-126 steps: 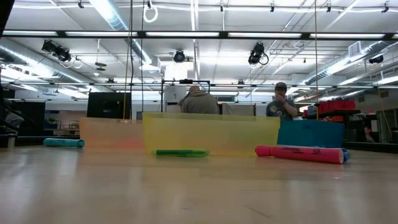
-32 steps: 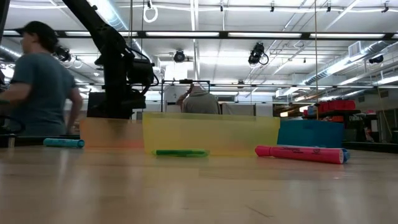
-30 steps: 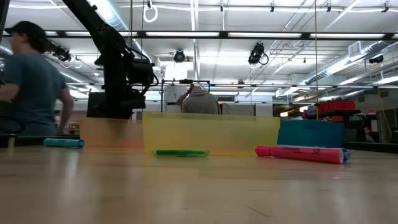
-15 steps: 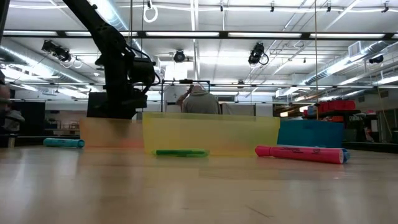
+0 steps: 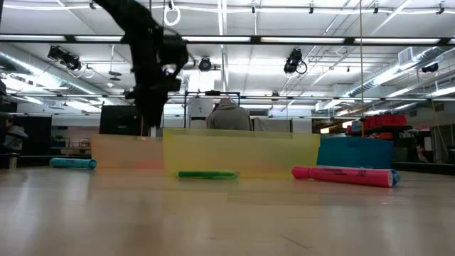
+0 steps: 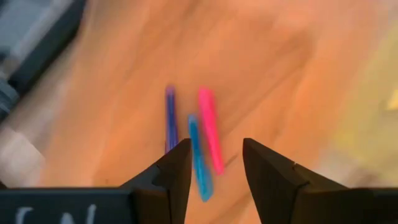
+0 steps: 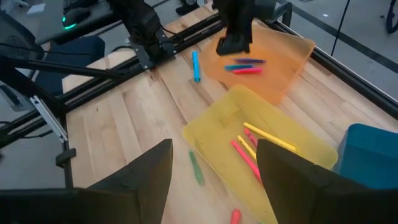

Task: Pick & Place Markers
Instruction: Put the green pen into the orange bin

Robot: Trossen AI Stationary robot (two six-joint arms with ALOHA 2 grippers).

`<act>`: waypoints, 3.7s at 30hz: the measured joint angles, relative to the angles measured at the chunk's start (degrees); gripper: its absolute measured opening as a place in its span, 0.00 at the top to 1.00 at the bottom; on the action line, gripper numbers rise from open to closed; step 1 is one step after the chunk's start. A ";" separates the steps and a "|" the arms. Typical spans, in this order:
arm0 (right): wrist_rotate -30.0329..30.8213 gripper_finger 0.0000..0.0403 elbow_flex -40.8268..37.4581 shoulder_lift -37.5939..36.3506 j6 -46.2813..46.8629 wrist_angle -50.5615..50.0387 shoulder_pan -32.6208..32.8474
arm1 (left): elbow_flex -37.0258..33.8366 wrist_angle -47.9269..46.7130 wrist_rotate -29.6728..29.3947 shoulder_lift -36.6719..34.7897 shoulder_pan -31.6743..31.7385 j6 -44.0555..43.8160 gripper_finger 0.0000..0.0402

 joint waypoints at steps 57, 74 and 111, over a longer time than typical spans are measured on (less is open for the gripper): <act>-1.93 0.42 0.02 -3.41 1.44 -14.90 6.09 | 39.10 -15.84 4.83 21.33 -48.86 4.96 0.61; -0.45 0.42 0.02 -3.43 1.33 -15.13 7.41 | 38.60 -10.52 3.02 34.44 -47.98 6.18 0.56; 0.18 0.42 0.02 -3.41 1.42 -13.73 7.37 | 28.45 -0.30 6.44 35.94 -45.49 3.49 0.67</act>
